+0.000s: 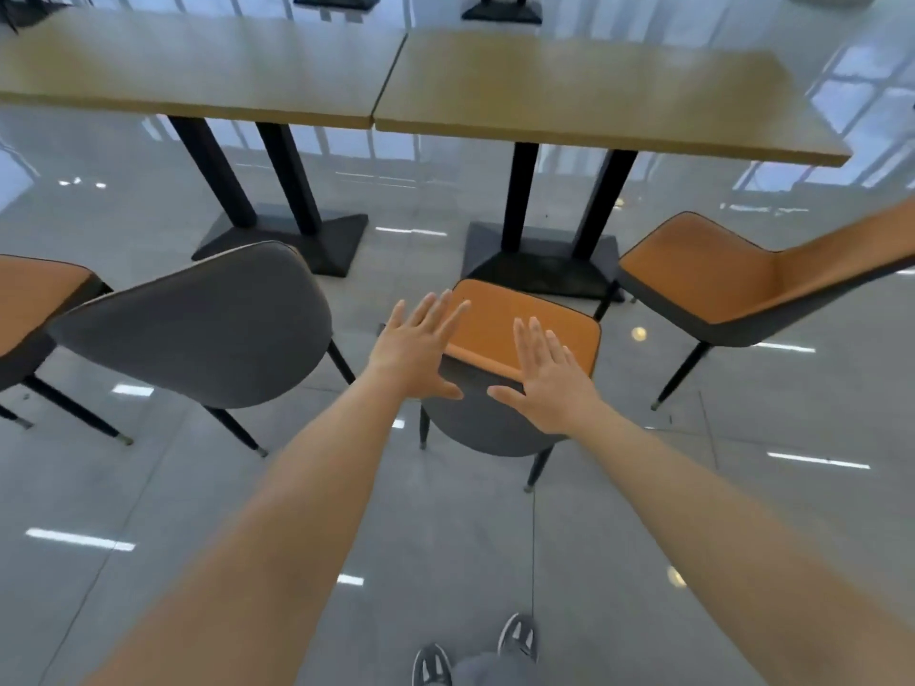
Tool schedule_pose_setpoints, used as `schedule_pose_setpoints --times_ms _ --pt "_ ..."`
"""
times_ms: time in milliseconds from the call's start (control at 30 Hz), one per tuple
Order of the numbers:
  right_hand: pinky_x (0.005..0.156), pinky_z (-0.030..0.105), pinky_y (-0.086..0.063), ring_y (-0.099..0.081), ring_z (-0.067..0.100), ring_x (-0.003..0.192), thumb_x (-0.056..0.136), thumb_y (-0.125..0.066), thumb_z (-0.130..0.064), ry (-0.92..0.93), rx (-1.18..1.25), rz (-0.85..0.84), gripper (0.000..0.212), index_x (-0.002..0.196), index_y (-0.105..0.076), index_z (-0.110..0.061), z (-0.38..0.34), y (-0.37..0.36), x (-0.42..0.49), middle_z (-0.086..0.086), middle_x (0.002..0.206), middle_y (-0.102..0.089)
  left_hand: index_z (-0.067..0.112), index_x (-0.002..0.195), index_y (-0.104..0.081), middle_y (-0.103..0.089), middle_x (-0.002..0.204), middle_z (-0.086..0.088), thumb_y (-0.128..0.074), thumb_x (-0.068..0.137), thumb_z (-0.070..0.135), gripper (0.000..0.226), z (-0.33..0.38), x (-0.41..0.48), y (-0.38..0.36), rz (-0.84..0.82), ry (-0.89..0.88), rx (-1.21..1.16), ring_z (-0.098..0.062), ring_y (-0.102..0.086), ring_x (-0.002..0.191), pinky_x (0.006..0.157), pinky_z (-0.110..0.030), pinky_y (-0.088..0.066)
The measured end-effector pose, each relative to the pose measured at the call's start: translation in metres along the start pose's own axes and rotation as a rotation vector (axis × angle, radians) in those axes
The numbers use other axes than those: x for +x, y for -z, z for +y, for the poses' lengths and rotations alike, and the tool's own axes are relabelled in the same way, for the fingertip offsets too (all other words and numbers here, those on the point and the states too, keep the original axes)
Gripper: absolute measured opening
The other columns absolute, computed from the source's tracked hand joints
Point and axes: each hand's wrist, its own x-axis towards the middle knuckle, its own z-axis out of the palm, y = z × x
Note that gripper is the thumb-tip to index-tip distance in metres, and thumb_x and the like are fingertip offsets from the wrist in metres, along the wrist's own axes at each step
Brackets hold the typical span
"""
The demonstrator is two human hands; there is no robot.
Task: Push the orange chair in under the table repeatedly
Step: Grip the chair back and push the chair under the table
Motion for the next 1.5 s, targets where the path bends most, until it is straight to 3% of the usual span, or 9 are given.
schedule_pose_setpoints --times_ms 133,267,400,433,500,600,800,1000,1500 --pt "0.117 0.044 -0.010 0.001 0.032 0.144 0.085 -0.046 -0.061 -0.129 0.019 -0.095 0.100 0.140 0.028 -0.023 0.020 -0.023 -0.014 0.010 0.156 0.016 0.026 0.145 0.015 0.012 0.158 -0.004 -0.067 0.078 0.047 0.108 0.015 0.012 -0.016 -0.005 -0.009 0.012 -0.024 0.007 0.145 0.117 -0.048 -0.001" --pt "0.114 0.043 -0.023 -0.020 0.033 0.139 0.084 -0.058 -0.049 -0.157 0.023 -0.012 0.100 0.145 0.016 -0.019 0.025 -0.035 -0.017 0.013 0.156 -0.011 0.028 0.147 0.004 0.002 0.158 -0.009 -0.064 0.086 0.027 0.091 0.022 0.023 -0.028 -0.010 -0.005 0.043 -0.028 0.002 0.145 0.116 -0.050 -0.008" --pt "0.085 0.039 -0.044 -0.053 0.034 0.108 0.084 -0.063 -0.039 -0.151 -0.067 0.135 0.085 0.145 -0.011 -0.012 0.025 -0.041 -0.010 0.016 0.128 -0.051 0.025 0.146 -0.016 -0.017 0.155 -0.013 -0.059 0.088 0.015 0.072 0.019 0.034 -0.033 -0.029 -0.018 0.051 -0.031 -0.007 0.144 0.115 -0.052 -0.013" --pt "0.075 0.038 -0.044 -0.056 0.034 0.100 0.083 -0.065 -0.037 -0.155 -0.067 0.160 0.074 0.139 -0.025 -0.011 0.025 -0.041 -0.007 0.016 0.118 -0.057 0.024 0.141 -0.027 -0.028 0.150 -0.013 -0.057 0.088 0.013 0.063 0.018 0.036 -0.034 -0.014 -0.037 0.048 -0.031 -0.014 0.142 0.113 -0.051 -0.017" --pt "0.061 0.034 -0.039 -0.059 0.032 0.082 0.079 -0.069 -0.035 -0.167 -0.045 0.199 0.046 0.108 -0.044 -0.010 0.026 -0.041 0.000 0.015 0.098 -0.063 0.019 0.120 -0.049 -0.054 0.127 -0.010 -0.054 0.086 0.009 0.036 0.014 0.038 -0.036 0.058 -0.077 0.034 -0.031 -0.039 0.126 0.104 -0.047 -0.031" --pt "0.054 0.032 -0.037 -0.058 0.030 0.071 0.080 -0.070 -0.031 -0.163 -0.047 0.204 0.041 0.082 -0.035 -0.011 0.025 -0.042 0.009 0.013 0.086 -0.064 0.014 0.099 -0.055 -0.065 0.099 -0.007 -0.052 0.084 0.009 0.016 0.009 0.038 -0.038 0.111 -0.113 0.020 -0.030 -0.058 0.096 0.085 -0.039 -0.040" --pt "0.055 0.030 -0.034 -0.062 0.033 0.074 0.083 -0.057 -0.008 -0.117 -0.138 0.277 0.010 0.092 -0.053 -0.005 0.025 -0.043 0.016 0.014 0.086 -0.064 0.011 0.092 -0.055 -0.066 0.086 -0.007 -0.054 0.084 0.011 0.008 -0.001 0.048 -0.041 0.163 -0.210 0.047 -0.028 -0.062 0.080 0.077 -0.035 -0.044" --pt "0.055 0.029 -0.033 -0.061 0.033 0.075 0.082 -0.047 -0.001 -0.111 -0.165 0.285 0.014 0.094 -0.054 -0.005 0.023 -0.033 0.049 0.012 0.089 -0.064 0.010 0.094 -0.056 -0.067 0.087 -0.008 -0.045 0.089 0.008 0.013 -0.017 0.074 -0.040 0.204 -0.172 0.065 -0.029 -0.061 0.082 0.080 -0.035 -0.042" --pt "0.057 0.029 -0.035 -0.062 0.033 0.074 0.082 -0.051 -0.002 -0.046 -0.145 0.346 0.015 0.095 -0.057 -0.006 0.097 0.038 0.205 0.012 0.086 -0.066 0.011 0.106 -0.054 -0.066 0.100 -0.009 -0.041 0.091 0.005 0.021 -0.046 0.236 -0.001 0.185 -0.065 0.022 -0.032 -0.059 0.096 0.093 -0.040 -0.036"
